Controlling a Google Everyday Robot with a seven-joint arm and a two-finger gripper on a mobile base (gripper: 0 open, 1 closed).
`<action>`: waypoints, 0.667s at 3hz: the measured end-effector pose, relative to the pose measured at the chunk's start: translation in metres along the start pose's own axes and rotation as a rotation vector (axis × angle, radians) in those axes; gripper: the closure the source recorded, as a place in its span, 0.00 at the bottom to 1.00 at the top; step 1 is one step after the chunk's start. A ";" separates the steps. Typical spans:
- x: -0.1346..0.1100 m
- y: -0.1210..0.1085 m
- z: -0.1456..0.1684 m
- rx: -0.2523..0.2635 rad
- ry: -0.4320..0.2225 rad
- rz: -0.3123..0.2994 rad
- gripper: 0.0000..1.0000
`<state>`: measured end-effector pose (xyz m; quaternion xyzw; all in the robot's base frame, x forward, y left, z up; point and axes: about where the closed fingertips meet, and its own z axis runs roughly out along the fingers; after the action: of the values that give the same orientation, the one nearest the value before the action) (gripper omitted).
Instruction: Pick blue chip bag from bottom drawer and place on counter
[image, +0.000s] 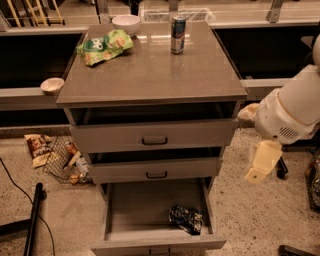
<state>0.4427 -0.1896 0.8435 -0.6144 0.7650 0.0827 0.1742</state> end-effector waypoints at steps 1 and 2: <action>0.002 0.006 0.070 -0.055 -0.085 0.016 0.00; 0.002 0.006 0.070 -0.055 -0.085 0.016 0.00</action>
Offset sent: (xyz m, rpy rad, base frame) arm 0.0029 0.0201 -0.0570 0.0845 0.0379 0.0148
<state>0.4482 -0.1662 0.7777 -0.6089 0.7593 0.1311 0.1886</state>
